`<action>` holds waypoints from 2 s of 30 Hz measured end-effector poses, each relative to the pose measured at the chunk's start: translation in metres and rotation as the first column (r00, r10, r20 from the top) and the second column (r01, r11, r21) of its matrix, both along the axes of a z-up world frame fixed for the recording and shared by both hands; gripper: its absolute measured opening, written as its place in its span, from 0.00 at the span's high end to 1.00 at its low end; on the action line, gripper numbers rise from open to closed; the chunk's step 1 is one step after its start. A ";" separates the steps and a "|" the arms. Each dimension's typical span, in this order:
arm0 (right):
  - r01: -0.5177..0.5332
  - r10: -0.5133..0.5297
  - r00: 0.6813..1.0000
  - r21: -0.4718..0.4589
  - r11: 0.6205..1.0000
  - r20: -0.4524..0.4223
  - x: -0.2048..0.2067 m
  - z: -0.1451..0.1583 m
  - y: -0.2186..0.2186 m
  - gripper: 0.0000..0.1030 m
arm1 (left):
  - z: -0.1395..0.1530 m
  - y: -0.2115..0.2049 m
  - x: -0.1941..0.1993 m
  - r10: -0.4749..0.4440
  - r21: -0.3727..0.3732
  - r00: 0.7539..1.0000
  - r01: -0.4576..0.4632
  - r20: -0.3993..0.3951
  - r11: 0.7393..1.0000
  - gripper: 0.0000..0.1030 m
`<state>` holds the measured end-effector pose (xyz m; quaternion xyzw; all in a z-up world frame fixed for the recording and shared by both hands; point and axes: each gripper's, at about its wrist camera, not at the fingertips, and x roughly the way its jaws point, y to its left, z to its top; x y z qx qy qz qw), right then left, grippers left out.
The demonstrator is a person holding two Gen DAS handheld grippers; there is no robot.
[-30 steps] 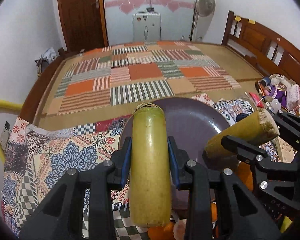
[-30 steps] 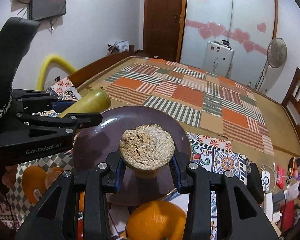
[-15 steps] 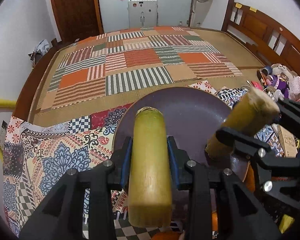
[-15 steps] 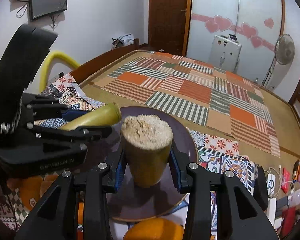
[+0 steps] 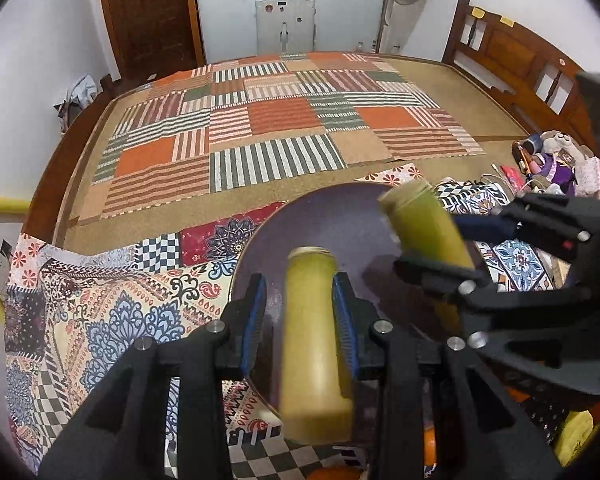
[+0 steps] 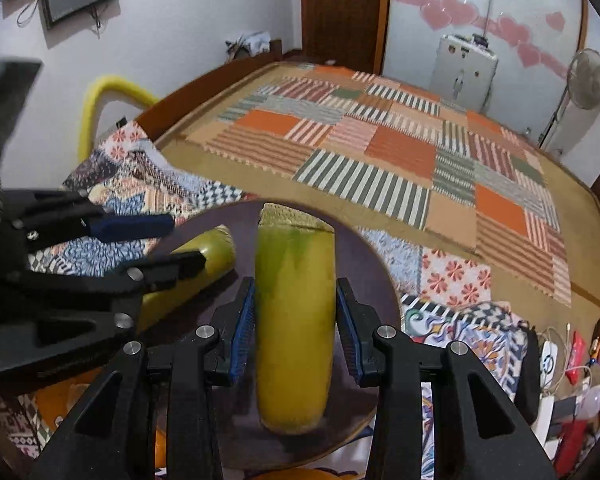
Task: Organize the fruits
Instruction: 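Carry both corn cobs over the purple plate and lower them onto it, then open both grippers and lift them away from the corn cobs, then grasp the large orange with the left gripper while the right gripper grasps another orange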
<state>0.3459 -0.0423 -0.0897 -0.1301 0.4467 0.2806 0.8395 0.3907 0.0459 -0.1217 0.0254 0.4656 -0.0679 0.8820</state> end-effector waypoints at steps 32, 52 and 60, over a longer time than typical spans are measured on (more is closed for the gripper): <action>0.071 -0.100 0.899 0.083 0.994 0.427 -0.116 0.076 -0.038 0.22 | 0.077 0.023 -0.140 0.107 -0.021 0.922 -0.107 0.372 0.994 0.43; 0.130 -0.141 0.923 0.056 0.990 0.358 -0.147 0.013 -0.071 0.18 | 0.014 0.018 -0.200 0.092 -0.026 0.958 -0.089 0.271 0.996 0.35; 0.148 -0.159 0.946 0.059 0.987 0.281 -0.133 -0.009 -0.079 0.18 | -0.018 0.019 -0.203 0.100 -0.076 0.974 -0.086 0.205 0.993 0.29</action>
